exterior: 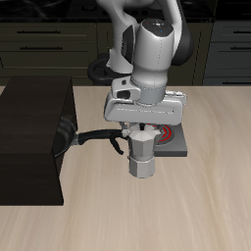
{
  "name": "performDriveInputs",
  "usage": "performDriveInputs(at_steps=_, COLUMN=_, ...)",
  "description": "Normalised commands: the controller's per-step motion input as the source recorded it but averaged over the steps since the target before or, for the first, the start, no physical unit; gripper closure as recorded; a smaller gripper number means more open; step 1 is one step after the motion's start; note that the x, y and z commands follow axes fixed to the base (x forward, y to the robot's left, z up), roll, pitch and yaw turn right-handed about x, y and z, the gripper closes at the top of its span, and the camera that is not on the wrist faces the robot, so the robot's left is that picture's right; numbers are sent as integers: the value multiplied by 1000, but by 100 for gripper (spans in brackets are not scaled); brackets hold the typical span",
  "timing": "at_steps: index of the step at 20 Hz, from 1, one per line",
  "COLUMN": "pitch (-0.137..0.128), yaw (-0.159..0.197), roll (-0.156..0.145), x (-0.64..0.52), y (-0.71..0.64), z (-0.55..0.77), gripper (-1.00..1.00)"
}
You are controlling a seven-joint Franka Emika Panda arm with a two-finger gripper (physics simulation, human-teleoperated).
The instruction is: Place the moka pot on the stove and close the stove
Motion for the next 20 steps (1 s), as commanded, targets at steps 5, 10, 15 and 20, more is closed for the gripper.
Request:
performDriveInputs(at_steps=5, pitch=-17, yaw=27, roll=26, x=-205, y=61, z=263, gripper=100)
performDriveInputs(at_steps=10, pitch=-29, yaw=18, roll=65, x=-349, y=167, z=345, gripper=100)
performDriveInputs(at_steps=15, pitch=-3, yaw=-5, roll=12, x=-278, y=62, z=134, gripper=100)
performDriveInputs(at_steps=20, pitch=26, yaw=3, roll=20, x=-499, y=182, z=52, gripper=100)
